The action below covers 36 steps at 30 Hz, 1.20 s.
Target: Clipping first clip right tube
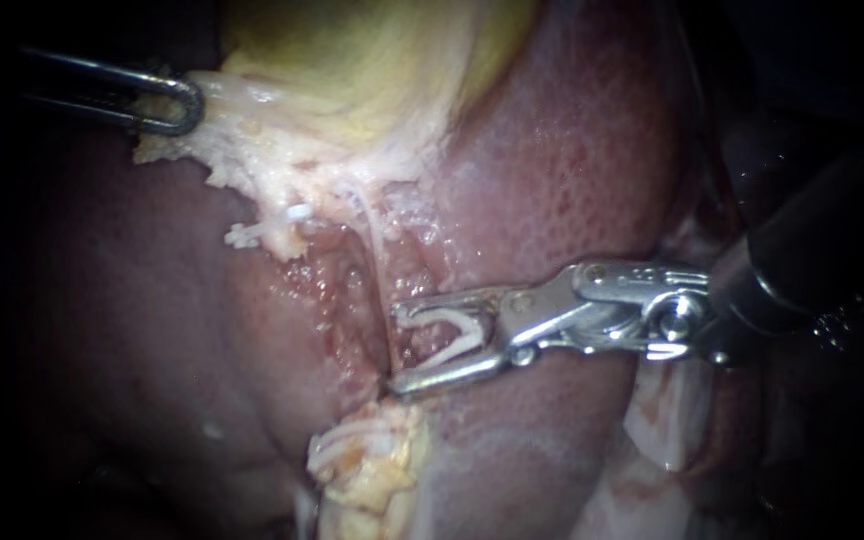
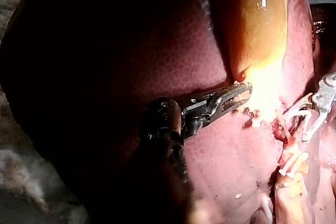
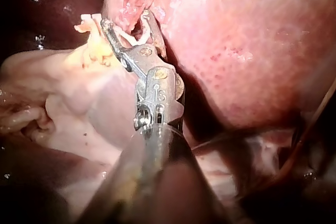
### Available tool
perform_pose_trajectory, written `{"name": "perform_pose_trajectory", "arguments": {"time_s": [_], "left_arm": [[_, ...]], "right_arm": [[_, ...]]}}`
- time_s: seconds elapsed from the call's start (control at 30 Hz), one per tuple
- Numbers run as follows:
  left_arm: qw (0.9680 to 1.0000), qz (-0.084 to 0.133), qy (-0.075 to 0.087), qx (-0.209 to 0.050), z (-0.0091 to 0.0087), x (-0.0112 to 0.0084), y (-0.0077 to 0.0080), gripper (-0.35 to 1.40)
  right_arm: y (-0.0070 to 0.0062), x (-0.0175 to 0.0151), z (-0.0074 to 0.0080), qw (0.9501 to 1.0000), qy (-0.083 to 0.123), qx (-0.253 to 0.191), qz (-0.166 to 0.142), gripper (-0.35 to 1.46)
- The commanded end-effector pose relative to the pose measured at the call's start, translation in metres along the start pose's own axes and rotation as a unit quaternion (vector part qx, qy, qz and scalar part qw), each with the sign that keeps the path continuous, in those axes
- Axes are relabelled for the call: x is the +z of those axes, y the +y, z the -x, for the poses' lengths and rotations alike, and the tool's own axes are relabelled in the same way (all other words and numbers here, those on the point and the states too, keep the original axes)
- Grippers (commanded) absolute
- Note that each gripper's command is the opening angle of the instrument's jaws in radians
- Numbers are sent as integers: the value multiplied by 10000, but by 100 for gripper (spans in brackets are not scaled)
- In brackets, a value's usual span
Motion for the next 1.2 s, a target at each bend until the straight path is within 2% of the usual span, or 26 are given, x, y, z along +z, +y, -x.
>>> {"name": "perform_pose_trajectory", "arguments": {"time_s": [0.03, 0.13, 0.33, 0.47, 0.67, 0.83, 1.0, 1.1, 1.2], "left_arm": [[10000, -2, 0, 0, 0, 0, 0, -35], [10000, -4, 2, 0, 0, 0, 0, -35], [10000, 3, -2, -2, 0, 1, 2, -35], [10000, 14, -9, -2, 1, 1, 2, -35], [10000, 13, -9, -1, 1, 1, 2, -35], [10000, 13, -9, -1, 1, 2, 2, -35], [10000, 13, -9, -1, 1, 2, 2, -35], [10000, 13, -9, -1, 1, 2, 3, -35], [10000, 12, -8, -1, 1, 1, 3, -35]], "right_arm": [[1, 4, 0, 10000, 57, 26, -4, 47], [1, 14, 3, 9998, 171, 71, -21, 48], [0, 24, 7, 9997, 213, 111, -12, 48], [-4, 26, 8, 9993, 361, 102, -77, 47], [-22, 32, 5, 9973, 527, 161, -476, 45], [-44, 38, 1, 9947, 685, 128, -761, 44], [-65, 41, -4, 9933, 663, 100, -946, 40], [-71, 42, -6, 9931, 655, 97, -971, 35], [-72, 39, -9, 9930, 660, 109, -975, 21]]}}
